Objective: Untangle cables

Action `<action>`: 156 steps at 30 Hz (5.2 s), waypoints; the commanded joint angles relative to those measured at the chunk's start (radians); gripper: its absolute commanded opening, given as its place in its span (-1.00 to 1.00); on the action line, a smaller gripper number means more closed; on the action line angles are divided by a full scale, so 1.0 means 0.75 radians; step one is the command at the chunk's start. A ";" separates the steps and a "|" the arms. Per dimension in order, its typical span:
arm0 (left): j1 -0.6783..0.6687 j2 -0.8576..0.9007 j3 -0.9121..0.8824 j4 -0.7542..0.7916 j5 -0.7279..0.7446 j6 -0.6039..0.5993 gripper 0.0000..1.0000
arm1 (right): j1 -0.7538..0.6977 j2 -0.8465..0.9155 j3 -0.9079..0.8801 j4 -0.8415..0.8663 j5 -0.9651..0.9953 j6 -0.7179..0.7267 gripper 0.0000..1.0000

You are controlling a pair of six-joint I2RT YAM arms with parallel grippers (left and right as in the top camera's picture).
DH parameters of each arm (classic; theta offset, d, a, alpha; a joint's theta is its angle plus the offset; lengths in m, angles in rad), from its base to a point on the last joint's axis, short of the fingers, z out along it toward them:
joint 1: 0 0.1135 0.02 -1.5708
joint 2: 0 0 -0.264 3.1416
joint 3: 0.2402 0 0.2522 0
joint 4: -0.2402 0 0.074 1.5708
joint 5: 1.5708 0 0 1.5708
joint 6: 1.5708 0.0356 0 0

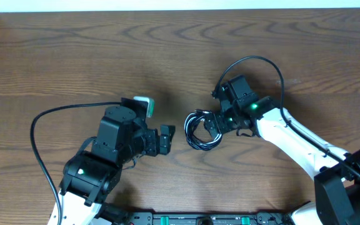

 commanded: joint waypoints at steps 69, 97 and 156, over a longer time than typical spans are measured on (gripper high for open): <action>-0.335 1.079 0.020 0.456 -0.205 -0.085 -0.50 | -0.339 -0.334 0.020 -0.214 0.128 0.065 0.98; -0.333 0.556 0.131 0.624 0.122 0.195 -0.85 | -0.263 -0.333 0.016 -0.280 -0.181 -0.217 0.83; 0.151 0.545 0.131 0.499 0.906 0.124 0.02 | -0.349 -0.331 0.016 0.027 0.352 0.220 0.86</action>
